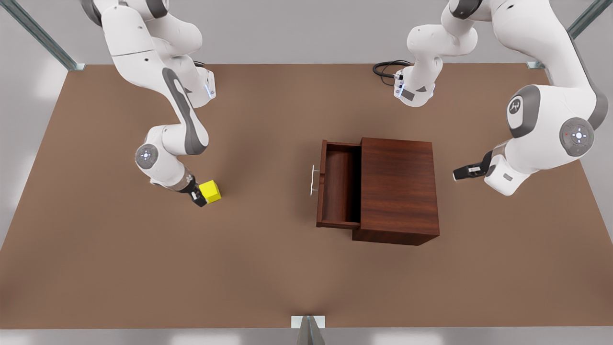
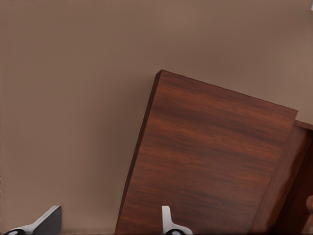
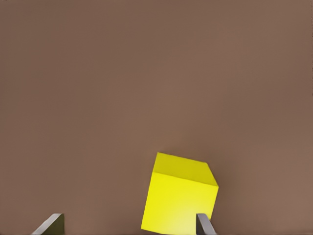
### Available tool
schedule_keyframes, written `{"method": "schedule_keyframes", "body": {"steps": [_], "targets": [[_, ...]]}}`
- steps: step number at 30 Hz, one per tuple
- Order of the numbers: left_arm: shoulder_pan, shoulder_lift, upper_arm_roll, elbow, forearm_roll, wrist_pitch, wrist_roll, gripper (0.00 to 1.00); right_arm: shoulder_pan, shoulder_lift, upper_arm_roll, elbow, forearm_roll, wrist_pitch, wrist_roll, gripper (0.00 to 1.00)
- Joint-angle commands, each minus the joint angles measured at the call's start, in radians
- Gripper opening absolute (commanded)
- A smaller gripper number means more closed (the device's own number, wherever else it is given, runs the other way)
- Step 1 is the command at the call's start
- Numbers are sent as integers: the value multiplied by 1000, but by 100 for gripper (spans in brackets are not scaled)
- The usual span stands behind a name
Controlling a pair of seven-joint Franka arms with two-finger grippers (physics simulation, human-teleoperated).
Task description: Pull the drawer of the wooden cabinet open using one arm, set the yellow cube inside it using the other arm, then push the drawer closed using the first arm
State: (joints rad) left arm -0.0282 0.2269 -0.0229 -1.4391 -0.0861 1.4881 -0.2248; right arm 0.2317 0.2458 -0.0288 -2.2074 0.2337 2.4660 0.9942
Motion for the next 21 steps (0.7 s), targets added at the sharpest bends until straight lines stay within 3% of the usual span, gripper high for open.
{"method": "schedule_keyframes", "body": {"steps": [1,21], "targets": [[-1,0,0,-1,8,-48,294,100,0,10,0,-2,-31,-4,274,100],[1,5,1,0,16,-17,325,100,21,132,-2,-2,-74,-10,284,100]]}}
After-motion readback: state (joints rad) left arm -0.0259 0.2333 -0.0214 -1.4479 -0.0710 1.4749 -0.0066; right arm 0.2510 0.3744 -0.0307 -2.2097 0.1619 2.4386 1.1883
